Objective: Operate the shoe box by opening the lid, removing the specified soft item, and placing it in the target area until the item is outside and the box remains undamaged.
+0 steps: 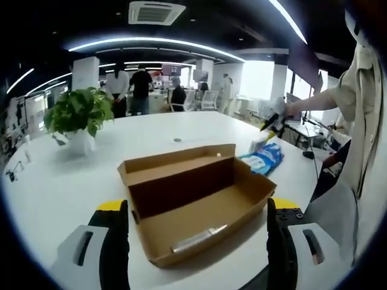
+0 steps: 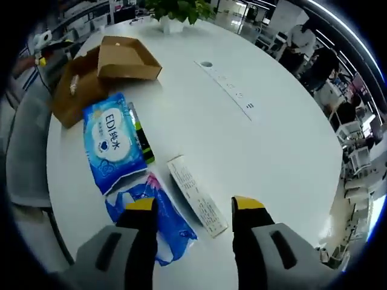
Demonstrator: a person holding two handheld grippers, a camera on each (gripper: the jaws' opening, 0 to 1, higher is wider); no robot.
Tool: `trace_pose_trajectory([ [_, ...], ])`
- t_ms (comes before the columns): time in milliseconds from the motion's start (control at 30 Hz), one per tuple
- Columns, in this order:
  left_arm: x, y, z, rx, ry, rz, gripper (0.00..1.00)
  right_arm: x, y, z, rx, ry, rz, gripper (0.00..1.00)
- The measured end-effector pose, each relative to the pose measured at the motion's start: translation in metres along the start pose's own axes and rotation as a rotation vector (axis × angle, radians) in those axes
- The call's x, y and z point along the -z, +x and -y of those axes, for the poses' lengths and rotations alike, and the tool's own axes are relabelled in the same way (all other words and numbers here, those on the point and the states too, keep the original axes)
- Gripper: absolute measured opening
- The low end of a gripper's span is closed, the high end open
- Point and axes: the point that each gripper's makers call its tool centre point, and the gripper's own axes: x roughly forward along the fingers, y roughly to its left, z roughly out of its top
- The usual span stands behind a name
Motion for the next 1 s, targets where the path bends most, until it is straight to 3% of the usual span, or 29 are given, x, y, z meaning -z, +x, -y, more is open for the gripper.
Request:
trace_pose_trajectory([
  [400, 0.010, 0.001, 0.002, 0.053, 0.035, -0.053, 0.93, -0.033, -0.030, -0.053, 0.029, 0.035, 0.132, 0.55],
  [700, 0.012, 0.004, 0.003, 0.098, 0.074, -0.091, 0.92, -0.048, -0.052, -0.089, 0.065, 0.049, 0.204, 0.59],
  [1000, 0.011, 0.010, 0.004, 0.163, 0.124, -0.147, 0.86, -0.065, -0.075, -0.127, 0.111, 0.075, 0.319, 0.67],
])
